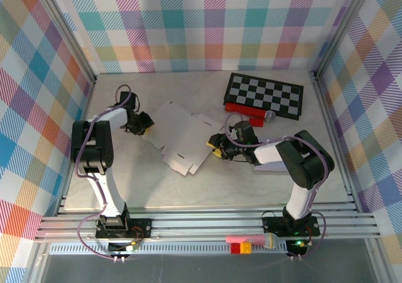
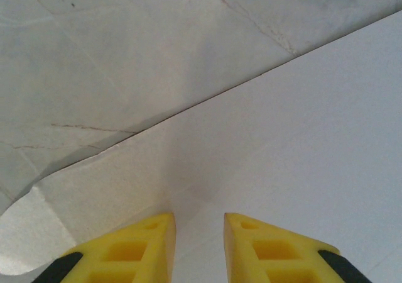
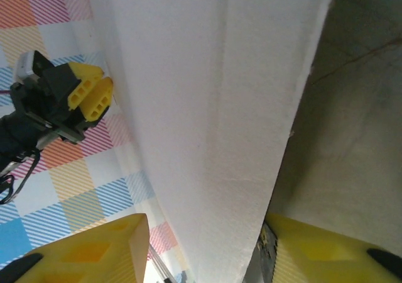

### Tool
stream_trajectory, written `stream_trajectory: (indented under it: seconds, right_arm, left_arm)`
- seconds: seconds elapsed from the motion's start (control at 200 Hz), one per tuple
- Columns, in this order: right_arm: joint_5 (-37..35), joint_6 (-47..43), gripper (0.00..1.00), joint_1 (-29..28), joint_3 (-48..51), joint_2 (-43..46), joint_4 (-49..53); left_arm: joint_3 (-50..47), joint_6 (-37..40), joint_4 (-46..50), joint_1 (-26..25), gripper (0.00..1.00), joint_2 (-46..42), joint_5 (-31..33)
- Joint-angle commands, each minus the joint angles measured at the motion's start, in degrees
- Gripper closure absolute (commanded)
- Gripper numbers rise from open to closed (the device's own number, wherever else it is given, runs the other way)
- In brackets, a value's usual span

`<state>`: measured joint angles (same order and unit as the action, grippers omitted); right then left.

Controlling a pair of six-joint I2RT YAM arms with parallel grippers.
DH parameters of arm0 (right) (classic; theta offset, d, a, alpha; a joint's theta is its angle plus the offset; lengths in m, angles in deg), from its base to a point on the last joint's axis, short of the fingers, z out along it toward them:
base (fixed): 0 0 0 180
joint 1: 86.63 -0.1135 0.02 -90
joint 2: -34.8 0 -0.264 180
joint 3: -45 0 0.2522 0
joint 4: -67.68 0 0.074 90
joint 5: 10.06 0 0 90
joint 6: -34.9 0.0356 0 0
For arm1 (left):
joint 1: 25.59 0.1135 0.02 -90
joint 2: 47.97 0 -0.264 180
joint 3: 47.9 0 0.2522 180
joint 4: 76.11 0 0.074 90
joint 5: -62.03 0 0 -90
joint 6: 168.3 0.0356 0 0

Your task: Fold the paper box

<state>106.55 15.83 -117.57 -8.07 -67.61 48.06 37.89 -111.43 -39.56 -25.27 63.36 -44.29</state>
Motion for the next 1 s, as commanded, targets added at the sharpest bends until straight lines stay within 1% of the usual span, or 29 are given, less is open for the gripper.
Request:
stream_trajectory:
  seconds: [0.0, 0.055, 0.22, 0.325, 0.34, 0.455, 0.58, 0.73, 0.83, 0.905, 0.995]
  right_arm:
    - [-0.3, 1.0, 0.57, -0.5, 0.4, 3.9, -5.3]
    - [-0.5, 1.3, 0.60, -0.5, 0.5, 4.9, -5.1]
    - [-1.1, 2.3, 0.65, -0.6, 0.1, 7.5, -4.0]
    - [-1.2, 2.2, 0.73, -0.7, -1.3, 7.4, -3.1]
    - [-1.1, 2.2, 0.74, -0.7, -1.6, 7.3, -1.4]
    - [-1.1, 1.4, 0.76, -0.9, -4.0, 6.3, 2.4]
    - [-1.4, 1.3, 0.79, -1.1, -5.7, 5.0, 3.4]
    - [-2.2, 1.2, 0.90, -1.1, -7.9, 4.7, 5.3]
    - [-3.1, 0.9, 1.00, -1.1, -9.6, 5.4, 8.1]
    - [-4.0, 0.9, 1.00, -1.1, -11.2, 6.5, 10.9]
    - [-4.5, 1.9, 1.00, -1.1, -14.0, 7.4, 13.9]
  left_arm:
    - [-1.2, 1.1, 2.9, 0.2, 0.74, -0.9, -1.4]
    - [-1.2, 1.1, 3.0, 0.2, 0.74, -0.9, -1.4]
    - [-0.9, 1.2, 3.1, 0.2, 0.74, -1.0, -1.5]
    - [-1.0, 1.2, 3.0, 0.2, 0.74, -1.1, -1.6]
    - [-1.0, 1.1, 3.0, 0.2, 0.74, -1.1, -1.6]
    - [-1.0, 1.1, 3.1, 0.2, 0.74, -1.4, -1.7]
    - [-1.0, 1.1, 3.1, 0.2, 0.75, -1.6, -1.7]
    - [-1.1, 1.1, 3.0, 0.2, 0.74, -2.1, -1.8]
    - [-1.1, 1.1, 2.9, 0.2, 0.73, -3.6, -1.1]
    - [-1.0, 0.5, 3.1, 0.1, 0.71, -6.4, 0.6]
    - [-1.1, -0.3, 2.2, -1.4, 0.68, -11.2, 4.0]
